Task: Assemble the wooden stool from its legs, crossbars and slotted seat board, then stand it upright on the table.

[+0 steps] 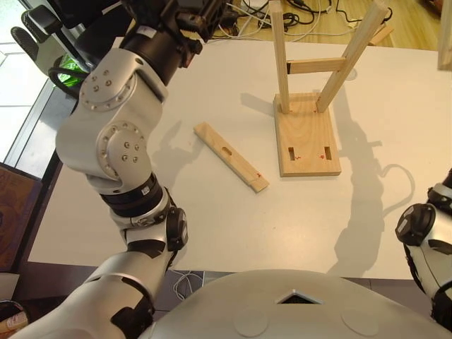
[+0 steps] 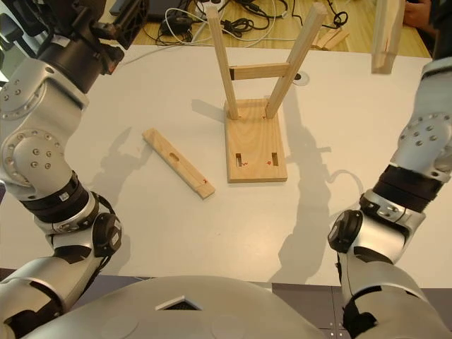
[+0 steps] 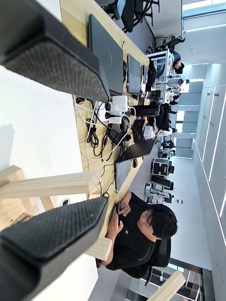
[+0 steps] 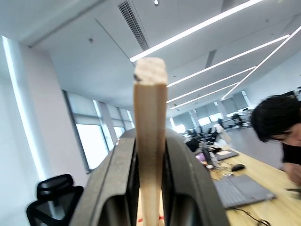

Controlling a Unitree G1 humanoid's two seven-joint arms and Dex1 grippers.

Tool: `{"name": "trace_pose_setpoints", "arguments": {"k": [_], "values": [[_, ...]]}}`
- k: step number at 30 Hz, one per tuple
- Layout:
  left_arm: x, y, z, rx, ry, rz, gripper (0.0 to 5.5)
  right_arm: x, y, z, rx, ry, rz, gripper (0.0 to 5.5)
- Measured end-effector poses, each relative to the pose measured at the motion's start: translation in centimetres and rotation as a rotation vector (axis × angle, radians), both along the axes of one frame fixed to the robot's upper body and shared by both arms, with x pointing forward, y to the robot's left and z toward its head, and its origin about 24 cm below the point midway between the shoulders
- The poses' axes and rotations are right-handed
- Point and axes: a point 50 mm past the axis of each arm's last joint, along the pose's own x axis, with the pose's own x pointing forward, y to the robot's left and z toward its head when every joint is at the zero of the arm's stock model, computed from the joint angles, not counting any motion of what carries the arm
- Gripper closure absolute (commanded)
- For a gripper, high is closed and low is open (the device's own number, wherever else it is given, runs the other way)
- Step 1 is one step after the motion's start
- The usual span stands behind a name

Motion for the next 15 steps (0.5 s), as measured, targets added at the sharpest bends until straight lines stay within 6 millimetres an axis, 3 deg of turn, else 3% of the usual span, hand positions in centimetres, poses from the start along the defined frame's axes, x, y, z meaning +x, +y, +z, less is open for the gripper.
{"name": "trace_pose_setpoints", "arguments": {"k": [3,7,11,15], "values": [[0.1,-0.5,0.5,-0.079,0.014,-0.093,1.81,-1.2,2.6,2.8,0.023,-0.111,0.205,5.11],[0.0,-1.2,1.7,-0.195,0.001,-0.244,1.81,-2.1,4.5,3.6,0.048,-0.145,0.376,5.11],[-0.4,-2.2,3.0,-0.304,-0.013,-0.425,1.81,-2.3,6.5,2.6,0.039,-0.106,0.519,5.11],[-0.9,-2.5,3.3,-0.385,0.002,-0.566,1.81,-2.5,8.5,0.0,0.058,-0.028,0.665,5.11]]}}
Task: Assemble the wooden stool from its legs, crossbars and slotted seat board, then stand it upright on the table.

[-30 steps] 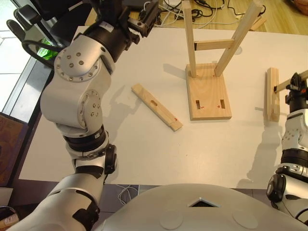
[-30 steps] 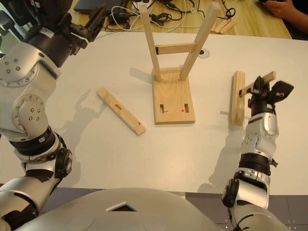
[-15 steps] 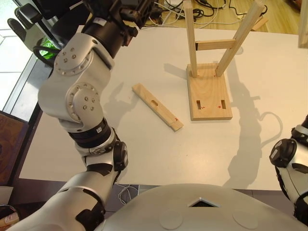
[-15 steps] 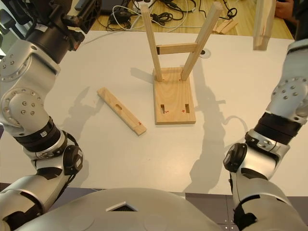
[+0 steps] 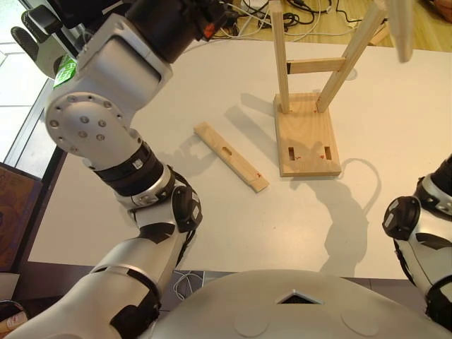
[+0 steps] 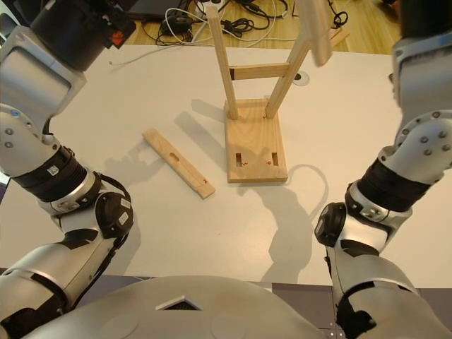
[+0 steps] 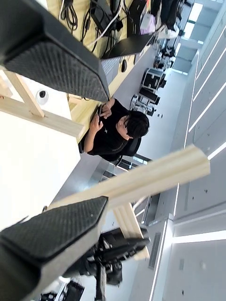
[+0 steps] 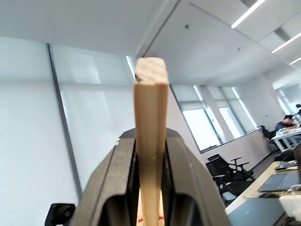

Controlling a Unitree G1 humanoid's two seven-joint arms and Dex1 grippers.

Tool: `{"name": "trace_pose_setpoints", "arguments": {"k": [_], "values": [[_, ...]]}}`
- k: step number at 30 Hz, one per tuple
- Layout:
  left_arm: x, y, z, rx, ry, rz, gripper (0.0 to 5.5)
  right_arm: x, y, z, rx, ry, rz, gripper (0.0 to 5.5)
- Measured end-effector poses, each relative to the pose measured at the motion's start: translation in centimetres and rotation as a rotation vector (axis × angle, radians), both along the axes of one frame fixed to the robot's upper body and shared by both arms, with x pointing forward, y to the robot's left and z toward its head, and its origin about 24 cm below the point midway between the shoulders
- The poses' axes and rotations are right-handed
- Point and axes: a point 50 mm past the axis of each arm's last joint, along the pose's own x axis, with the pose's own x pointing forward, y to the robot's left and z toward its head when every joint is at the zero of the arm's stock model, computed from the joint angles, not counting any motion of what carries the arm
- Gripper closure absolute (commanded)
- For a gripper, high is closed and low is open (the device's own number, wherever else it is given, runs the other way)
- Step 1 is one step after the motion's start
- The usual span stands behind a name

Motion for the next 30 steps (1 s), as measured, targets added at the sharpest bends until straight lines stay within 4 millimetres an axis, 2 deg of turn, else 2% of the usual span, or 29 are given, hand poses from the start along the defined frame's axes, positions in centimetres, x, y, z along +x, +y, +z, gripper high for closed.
{"name": "trace_pose_setpoints", "arguments": {"k": [4,6,14,20,30], "values": [[-0.8,-0.7,0.2,-0.026,-0.002,-0.107,1.81,-0.6,1.7,-1.5,0.036,0.042,0.131,5.11],[-1.3,-0.8,-0.3,-0.037,0.012,-0.14,1.81,-0.9,2.4,-2.2,0.053,0.066,0.183,5.11],[-3.0,-0.8,-2.5,-0.07,0.124,-0.172,1.81,-1.7,2.9,-2.7,0.128,0.099,0.264,5.11],[-3.3,-0.7,-2.0,-0.092,0.132,-0.166,1.81,-1.9,2.9,-2.9,0.153,0.118,0.293,5.11],[-3.9,-1.4,-1.1,-0.184,0.145,-0.264,1.81,-3.0,4.4,-4.0,0.207,0.167,0.444,5.11]]}}
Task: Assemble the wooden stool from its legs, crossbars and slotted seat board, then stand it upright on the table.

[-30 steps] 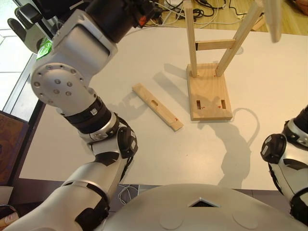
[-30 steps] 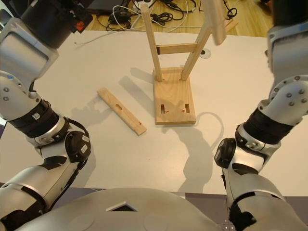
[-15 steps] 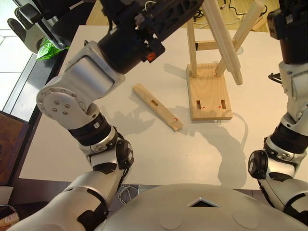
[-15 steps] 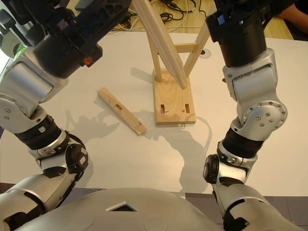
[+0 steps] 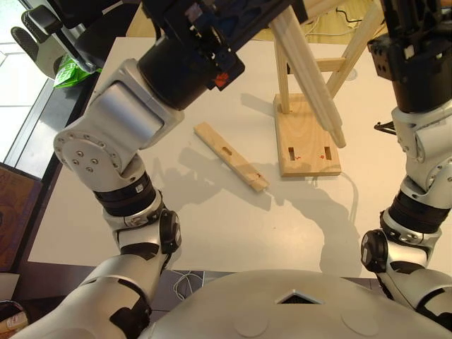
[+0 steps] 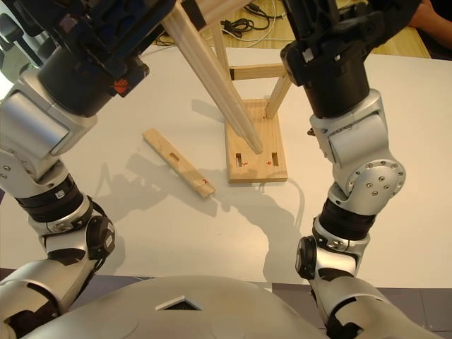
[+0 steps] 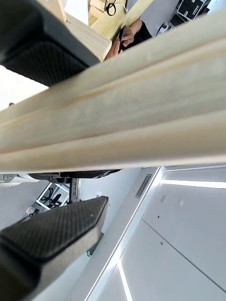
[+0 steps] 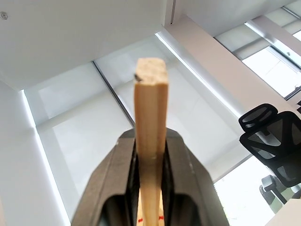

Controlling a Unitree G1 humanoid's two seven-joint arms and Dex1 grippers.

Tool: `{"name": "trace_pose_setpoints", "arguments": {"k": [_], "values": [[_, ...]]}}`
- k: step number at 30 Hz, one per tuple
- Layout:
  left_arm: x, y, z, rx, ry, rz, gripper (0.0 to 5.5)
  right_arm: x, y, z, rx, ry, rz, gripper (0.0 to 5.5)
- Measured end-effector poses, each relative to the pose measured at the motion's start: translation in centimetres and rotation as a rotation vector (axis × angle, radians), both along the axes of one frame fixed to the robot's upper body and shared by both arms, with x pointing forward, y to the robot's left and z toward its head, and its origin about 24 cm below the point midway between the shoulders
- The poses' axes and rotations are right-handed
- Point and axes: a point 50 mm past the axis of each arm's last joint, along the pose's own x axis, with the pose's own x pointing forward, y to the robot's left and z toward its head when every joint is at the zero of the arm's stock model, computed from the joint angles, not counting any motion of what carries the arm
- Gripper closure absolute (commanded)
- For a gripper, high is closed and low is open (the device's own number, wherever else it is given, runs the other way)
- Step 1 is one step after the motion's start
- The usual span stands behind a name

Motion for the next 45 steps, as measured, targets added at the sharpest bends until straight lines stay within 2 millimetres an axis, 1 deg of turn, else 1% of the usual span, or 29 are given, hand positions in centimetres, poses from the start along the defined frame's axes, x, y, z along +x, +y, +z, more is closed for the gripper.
{"name": "trace_pose_setpoints", "arguments": {"k": [2,4,5,8,9,13,14,21,26,30,33,36,38,41,43,45], "values": [[-0.1,0.0,0.1,-0.01,0.004,-0.009,1.81,0.0,0.1,0.0,0.003,0.002,0.008,5.11],[-0.1,0.0,0.2,-0.025,0.007,-0.017,2.02,-0.1,0.1,0.0,0.012,0.007,0.017,5.11],[-0.1,0.0,0.2,-0.031,0.009,-0.019,2.23,-0.1,0.1,0.1,0.016,0.009,0.02,5.11],[-0.2,0.1,0.3,-0.059,0.016,-0.028,2.58,-0.1,0.1,0.1,0.033,0.015,0.036,5.11],[-0.3,0.2,0.3,-0.061,0.015,-0.03,2.8,-0.2,0.2,0.1,0.037,0.015,0.042,5.11],[-0.4,0.4,0.4,-0.073,0.023,-0.032,3.37,-0.2,0.3,0.2,0.05,0.016,0.06,5.11],[-0.4,0.3,0.3,-0.073,0.026,-0.032,3.44,-0.2,0.3,0.2,0.052,0.016,0.061,4.74],[-0.6,0.3,0.5,-0.08,0.017,-0.045,3.44,-0.3,0.4,0.2,0.048,0.012,0.064,3.58],[-0.5,0.2,0.5,-0.069,0.017,-0.043,3.44,-0.5,0.8,-0.1,0.011,0.009,0.084,3.53],[-0.1,0.5,0.3,-0.048,0.013,-0.014,3.44,-0.8,0.5,-0.8,-0.06,-0.007,0.096,3.53],[0.5,1.0,0.5,-0.011,-0.019,0.03,3.44,-0.8,0.0,-1.6,-0.143,-0.006,0.092,3.53],[1.1,2.0,1.2,0.072,-0.1,0.096,3.44,-0.8,-1.0,-3.2,-0.252,0.018,0.07,3.53],[1.5,2.0,1.2,0.169,-0.181,0.137,3.44,-0.7,-1.6,-4.0,-0.323,0.024,0.052,3.53],[1.8,1.1,-0.2,0.39,-0.323,0.171,3.44,-0.8,-2.8,-5.5,-0.447,0.037,0.025,3.53],[1.9,0.4,-0.9,0.464,-0.44,0.183,3.44,-0.7,-3.5,-6.3,-0.514,0.042,0.01,3.53],[2.0,-0.5,-2.5,0.528,-0.553,0.187,3.44,-0.6,-4.1,-6.9,-0.6,0.034,-0.002,3.53]]}}
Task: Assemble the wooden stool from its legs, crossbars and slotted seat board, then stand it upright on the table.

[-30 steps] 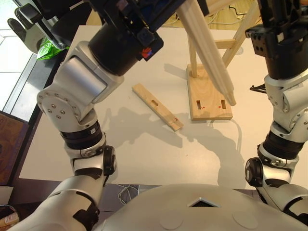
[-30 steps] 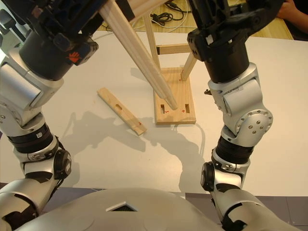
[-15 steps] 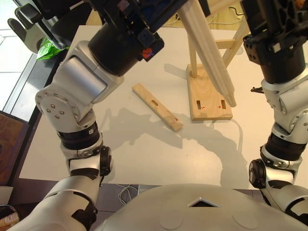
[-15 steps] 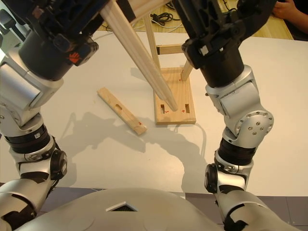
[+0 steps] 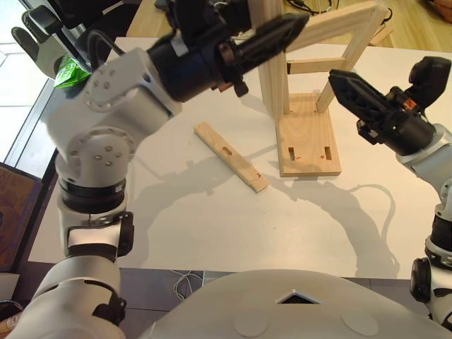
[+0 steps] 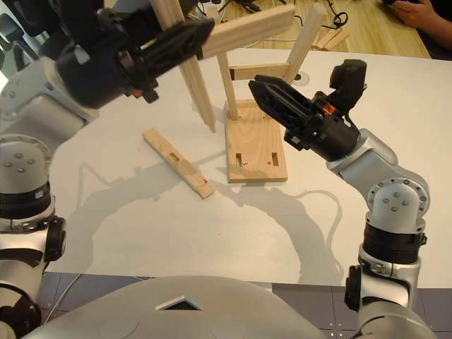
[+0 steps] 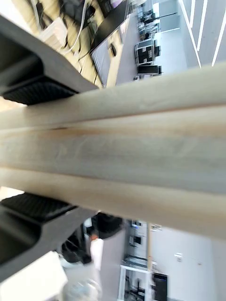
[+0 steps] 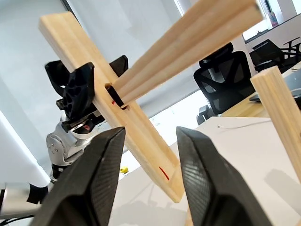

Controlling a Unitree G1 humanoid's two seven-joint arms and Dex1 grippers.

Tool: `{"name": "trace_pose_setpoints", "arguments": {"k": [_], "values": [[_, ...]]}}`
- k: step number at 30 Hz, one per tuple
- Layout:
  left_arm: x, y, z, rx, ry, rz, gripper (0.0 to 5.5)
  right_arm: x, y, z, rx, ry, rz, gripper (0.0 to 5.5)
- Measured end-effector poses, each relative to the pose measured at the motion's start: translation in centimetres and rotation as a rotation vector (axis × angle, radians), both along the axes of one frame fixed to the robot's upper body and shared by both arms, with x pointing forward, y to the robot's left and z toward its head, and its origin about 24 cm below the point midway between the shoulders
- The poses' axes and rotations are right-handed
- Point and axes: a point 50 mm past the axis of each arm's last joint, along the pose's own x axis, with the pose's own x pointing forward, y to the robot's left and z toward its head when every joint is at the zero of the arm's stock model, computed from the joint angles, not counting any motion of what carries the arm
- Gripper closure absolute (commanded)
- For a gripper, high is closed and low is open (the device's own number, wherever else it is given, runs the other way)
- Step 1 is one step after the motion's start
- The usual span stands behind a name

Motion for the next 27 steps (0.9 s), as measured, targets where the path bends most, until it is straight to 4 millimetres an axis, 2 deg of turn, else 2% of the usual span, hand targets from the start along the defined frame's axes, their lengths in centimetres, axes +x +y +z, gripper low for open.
{"name": "trace_pose_setpoints", "arguments": {"k": [2,7,11,14,17,21,27], "values": [[0.3,-0.7,-1.5,0.007,-0.025,-0.013,3.44,0.1,-0.3,-0.9,-0.078,0.004,0.008,3.53],[0.9,-1.3,-1.9,-0.13,-0.06,0.019,3.44,0.1,-0.7,-3.4,-0.304,-0.004,0.043,3.53],[0.3,-1.3,-3.5,-0.257,0.028,0.031,3.44,-0.1,-1.5,-5.3,-0.501,-0.003,0.062,3.53],[-0.3,-1.3,-5.1,-0.284,0.128,0.025,3.44,0.0,-2.1,-6.6,-0.638,0.007,0.068,3.53],[-0.6,-1.5,-5.6,-0.292,0.16,0.031,3.44,1.3,-2.8,-7.4,-0.794,-0.02,-0.017,3.53],[-0.5,-1.6,-5.8,-0.287,0.168,0.054,3.44,4.0,-2.8,-7.1,-0.867,-0.069,-0.182,3.53],[-0.1,-1.7,-5.7,-0.258,0.178,0.087,3.44,6.4,-3.7,-9.7,-1.029,-0.005,-0.341,3.53]]}}
